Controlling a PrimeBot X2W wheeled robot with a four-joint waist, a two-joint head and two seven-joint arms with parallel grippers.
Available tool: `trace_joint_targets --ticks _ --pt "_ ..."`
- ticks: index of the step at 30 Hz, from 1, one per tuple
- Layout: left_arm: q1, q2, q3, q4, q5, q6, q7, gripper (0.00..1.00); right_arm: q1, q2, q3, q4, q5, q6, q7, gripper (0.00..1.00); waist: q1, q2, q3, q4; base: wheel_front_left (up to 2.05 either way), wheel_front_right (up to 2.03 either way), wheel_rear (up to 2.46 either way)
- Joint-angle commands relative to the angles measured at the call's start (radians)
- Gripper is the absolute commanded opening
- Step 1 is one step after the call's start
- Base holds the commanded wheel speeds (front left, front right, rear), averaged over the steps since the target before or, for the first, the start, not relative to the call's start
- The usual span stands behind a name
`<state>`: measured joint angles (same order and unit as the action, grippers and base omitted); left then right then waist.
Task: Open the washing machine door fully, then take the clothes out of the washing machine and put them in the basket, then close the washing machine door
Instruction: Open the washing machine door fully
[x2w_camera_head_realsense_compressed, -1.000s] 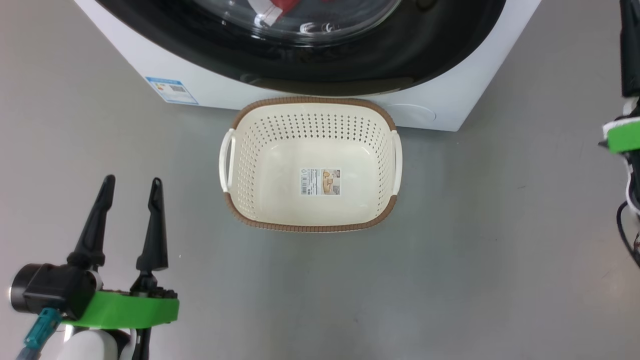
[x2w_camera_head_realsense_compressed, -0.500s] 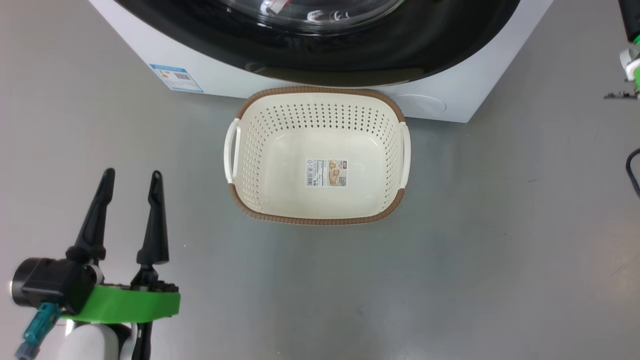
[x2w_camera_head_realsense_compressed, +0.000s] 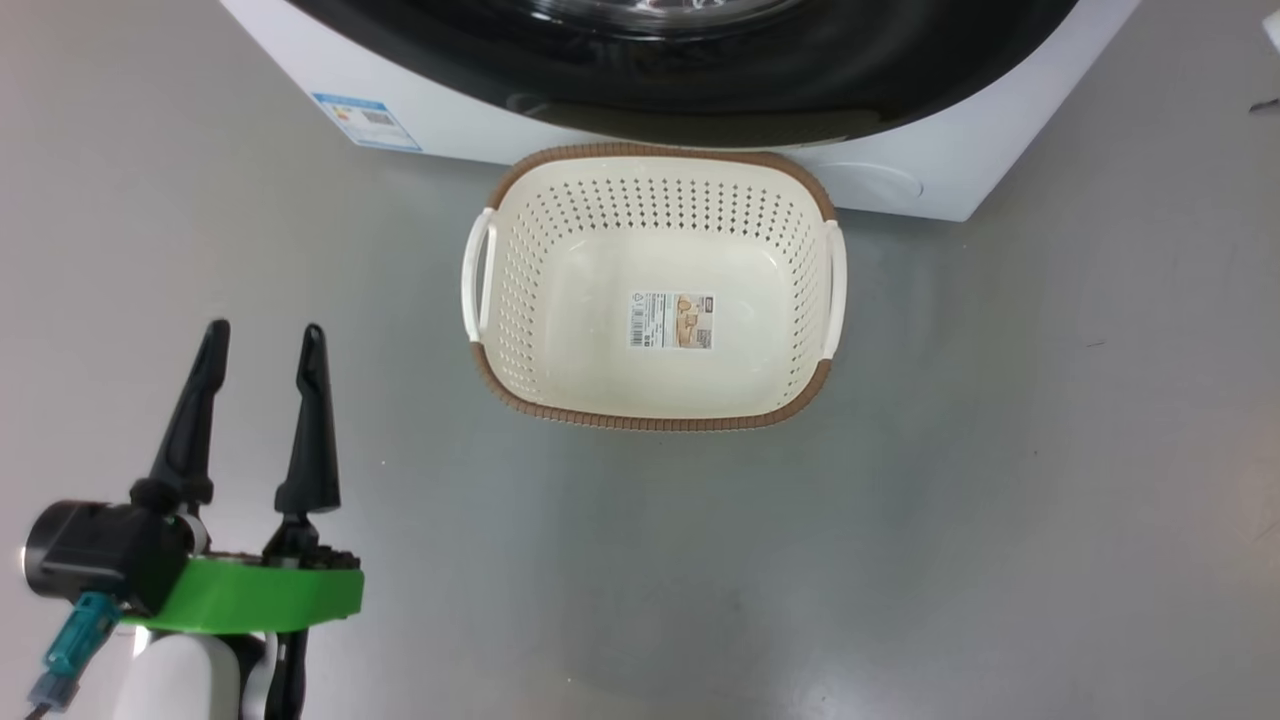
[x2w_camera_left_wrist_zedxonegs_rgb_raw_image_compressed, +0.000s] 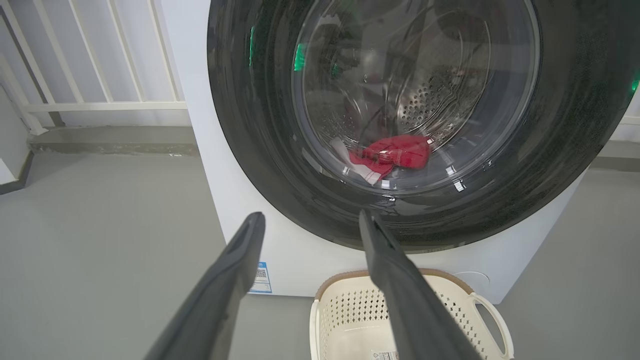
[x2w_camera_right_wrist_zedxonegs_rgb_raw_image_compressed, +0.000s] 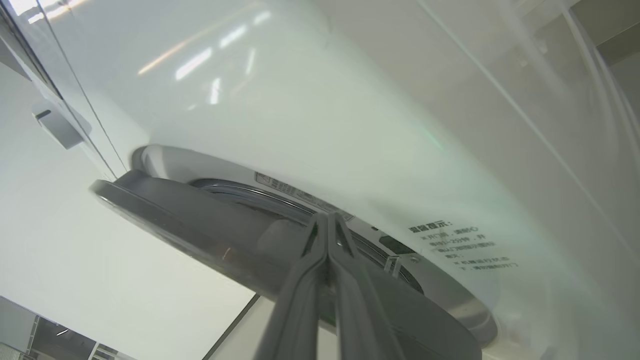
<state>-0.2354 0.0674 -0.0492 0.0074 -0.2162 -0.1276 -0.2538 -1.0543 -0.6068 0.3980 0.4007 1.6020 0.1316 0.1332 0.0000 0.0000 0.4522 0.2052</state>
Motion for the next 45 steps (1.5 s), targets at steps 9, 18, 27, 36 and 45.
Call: trace_joint_targets --ticks 9,18,27,36,45 --pt "-0.024 0.015 0.037 -0.026 -0.008 -0.003 -0.008 1.00 -0.048 0.017 -0.018 0.014 0.057 -0.001 0.121 0.00 0.0000 0.0000 0.028 0.023 0.00 0.00 0.00" --pt "-0.027 0.011 0.035 -0.023 -0.013 -0.003 -0.008 1.00 -0.074 0.045 -0.065 0.056 0.095 -0.001 0.177 0.00 0.0000 0.0000 0.034 0.033 0.00 0.00 0.00" --pt "-0.026 0.007 0.031 -0.015 -0.015 -0.003 -0.008 1.00 -0.086 0.071 -0.076 0.097 0.080 -0.001 0.232 0.00 0.0000 0.0000 0.031 0.048 0.00 0.00 0.00" --pt "-0.021 0.001 0.030 -0.012 -0.017 -0.003 -0.008 1.00 -0.086 0.090 -0.079 0.107 0.060 -0.001 0.272 0.00 0.0000 0.0000 0.024 0.056 0.00 0.00 0.00" --pt "-0.002 0.005 0.039 0.002 -0.010 -0.003 -0.008 1.00 -0.015 0.118 -0.076 0.092 0.060 -0.001 0.319 0.00 0.0000 0.0000 -0.030 0.043 0.00 0.00 0.00"
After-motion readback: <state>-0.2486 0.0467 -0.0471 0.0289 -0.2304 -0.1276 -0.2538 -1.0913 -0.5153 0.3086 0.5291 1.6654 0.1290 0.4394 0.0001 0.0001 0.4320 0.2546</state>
